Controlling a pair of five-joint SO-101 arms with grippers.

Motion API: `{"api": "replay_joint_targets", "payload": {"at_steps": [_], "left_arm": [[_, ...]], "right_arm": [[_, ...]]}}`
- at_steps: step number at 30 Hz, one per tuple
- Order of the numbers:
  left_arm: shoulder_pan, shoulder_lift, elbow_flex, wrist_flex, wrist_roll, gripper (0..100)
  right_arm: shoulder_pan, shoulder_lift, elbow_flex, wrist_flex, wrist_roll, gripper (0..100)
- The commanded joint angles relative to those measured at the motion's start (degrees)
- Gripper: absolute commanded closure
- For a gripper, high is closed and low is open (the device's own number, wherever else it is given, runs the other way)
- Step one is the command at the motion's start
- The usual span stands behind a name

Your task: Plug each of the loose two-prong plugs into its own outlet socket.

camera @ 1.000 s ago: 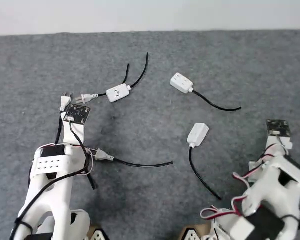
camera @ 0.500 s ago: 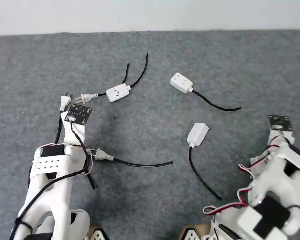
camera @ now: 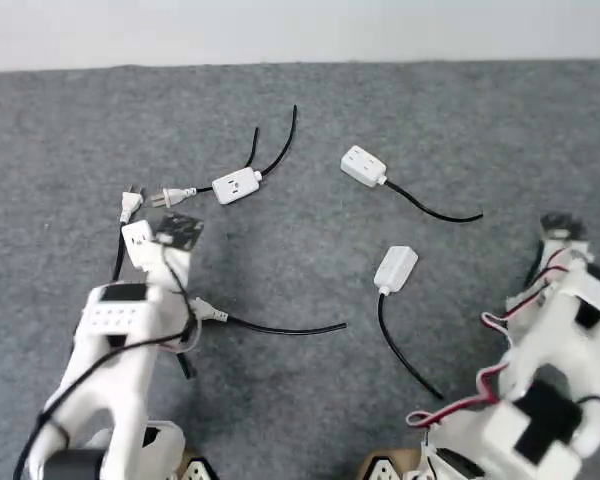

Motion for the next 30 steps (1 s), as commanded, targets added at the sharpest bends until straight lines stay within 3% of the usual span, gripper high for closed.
{"api": "replay_joint_targets", "payload": {"at_steps": [1,5,9,14,20,30], "left_arm": [[4.7,11.7,-11.7,3.0,1.2,99],[10.4,25.2,-26.3,8.4,-2.9,99],[18.0,35.2,-36.5,13.1,-10.8,99],[21.5,41.9,-46.3,18.0,-14.9,99],[23.9,36.2,-47.1,18.0,-17.7,99],[30.9,17.6,-34.9,15.7,-18.1,99]], "right_arm": [[-3.6,-11.5,-6.1,6.5,-2.6,99.1],[-11.4,-24.5,-6.9,13.0,-5.1,99.1],[-24.0,-36.7,-6.9,20.0,-7.8,99.1],[-40.0,-43.6,-6.5,25.9,-11.6,99.1],[-48.6,-38.5,-3.9,23.2,-14.9,99.1],[-53.1,-36.2,-1.0,18.8,-17.3,99.1]]}}
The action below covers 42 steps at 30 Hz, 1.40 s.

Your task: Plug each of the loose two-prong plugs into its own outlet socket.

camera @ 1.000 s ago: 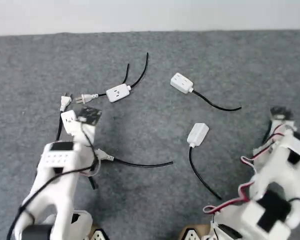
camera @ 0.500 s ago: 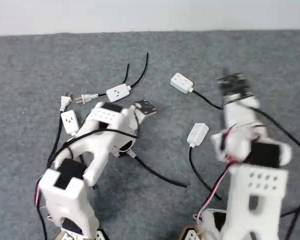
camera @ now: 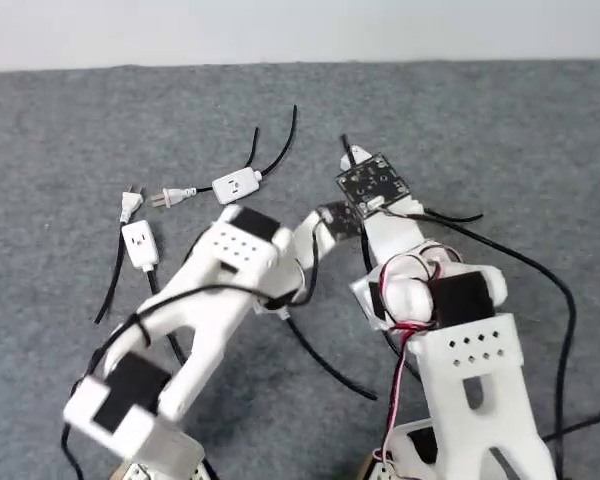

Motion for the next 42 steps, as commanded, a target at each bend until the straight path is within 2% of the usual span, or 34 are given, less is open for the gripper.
{"api": "replay_joint_targets", "payload": {"at_steps": [1,12,15,20,22,27,30,37,42], "left_arm": [[2.5,-7.8,3.7,-2.0,-2.0,99],[12.4,-26.6,19.9,-1.9,-4.6,99],[12.9,-28.3,22.2,-3.0,-4.4,99],[13.0,-27.4,24.3,-7.0,-2.5,99],[12.7,-26.7,24.3,-10.1,4.8,99],[12.6,-22.6,23.9,-19.2,29.5,98],[12.6,-16.5,19.9,-19.7,40.7,98],[7.3,3.6,-0.3,-18.2,53.6,98],[9.9,14.2,-16.7,-18.4,59.3,98]], "right_arm": [[-0.8,0.3,0.9,-3.4,-0.7,99.1],[-0.5,0.2,5.1,-8.1,-0.7,99.1],[-0.4,0.2,5.1,-8.2,-1.0,99.1],[0.5,0.6,5.3,-9.6,-6.0,99.1],[3.1,0.7,5.9,-11.1,-8.8,99.1],[11.4,0.2,9.6,-16.7,-12.9,99.1],[16.7,0.1,10.3,-18.2,-13.8,99.1],[26.7,0.1,10.8,-20.3,-14.1,99.1],[32.5,0.1,13.3,-24.0,-14.1,99.1]]}}
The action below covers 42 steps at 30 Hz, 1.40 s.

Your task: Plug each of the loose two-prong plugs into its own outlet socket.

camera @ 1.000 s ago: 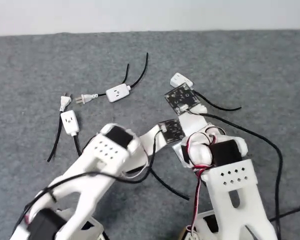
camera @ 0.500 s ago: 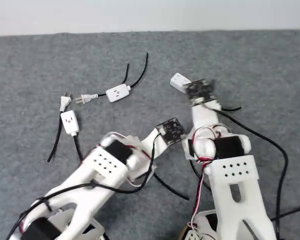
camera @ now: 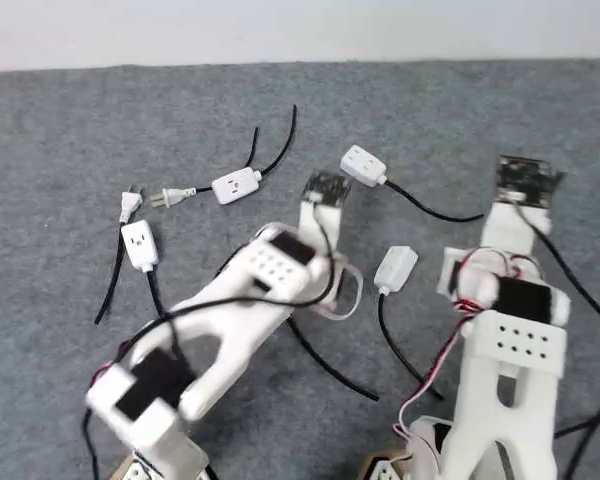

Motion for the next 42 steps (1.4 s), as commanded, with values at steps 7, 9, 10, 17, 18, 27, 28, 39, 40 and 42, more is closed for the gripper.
{"api": "replay_joint_targets", "payload": {"at_steps": [7,9,10,17,18,27,28,39,40,42], "left_arm": [[7.2,15.6,-29.1,-0.2,10.9,89],[7.2,18.7,-33.5,0.7,11.0,88],[7.2,20.1,-35.5,2.3,11.1,88],[7.2,27.1,-44.4,9.9,11.2,88],[7.2,27.7,-45.0,10.3,11.2,88],[7.2,29.9,-45.6,10.6,11.2,87],[7.2,29.9,-45.5,10.6,11.2,86],[6.9,32.2,-48.0,13.1,15.6,67],[6.9,32.4,-48.9,14.1,15.6,67],[6.5,33.1,-50.9,16.2,15.6,67]], "right_arm": [[5.8,-0.6,3.3,-5.1,-0.4,99.1],[6.6,-0.6,3.3,-5.1,-0.4,99.1],[6.8,-0.6,3.3,-5.1,-0.4,99.1],[6.6,-0.6,3.3,-5.1,-0.4,99.1],[6.6,-0.6,3.3,-5.1,-0.4,99.1],[6.5,-0.6,3.4,-5.1,-0.4,99.1],[6.5,-0.6,3.4,-5.1,-0.3,99.1],[6.5,-0.6,3.4,-5.1,-0.1,99.1],[6.5,-0.6,3.4,-5.1,-0.1,99.1],[6.5,-0.6,3.4,-5.1,0.0,99.1]]}}
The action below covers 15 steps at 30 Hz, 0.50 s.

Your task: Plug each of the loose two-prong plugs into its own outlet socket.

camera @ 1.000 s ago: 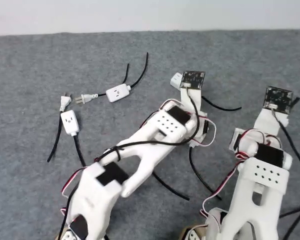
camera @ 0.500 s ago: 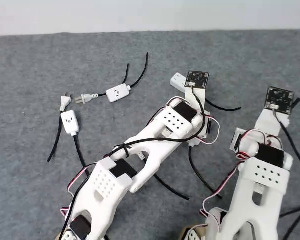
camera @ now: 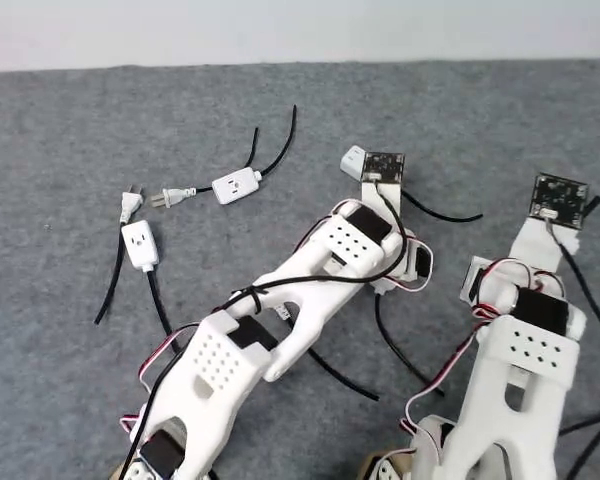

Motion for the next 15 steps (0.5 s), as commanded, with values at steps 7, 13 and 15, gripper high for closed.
{"api": "replay_joint_targets", "payload": {"at_steps": [7,13,15], "left_arm": [[-4.0,0.4,-8.8,6.2,1.0,67],[-3.6,4.9,-11.6,6.6,0.9,68],[-3.6,7.3,-16.6,10.0,-0.2,68]], "right_arm": [[0.3,-0.6,-0.5,-1.1,0.0,99.1],[0.3,-0.6,-0.5,-1.1,0.1,99.1],[0.3,-0.6,-0.5,-1.0,0.1,99.1]]}}
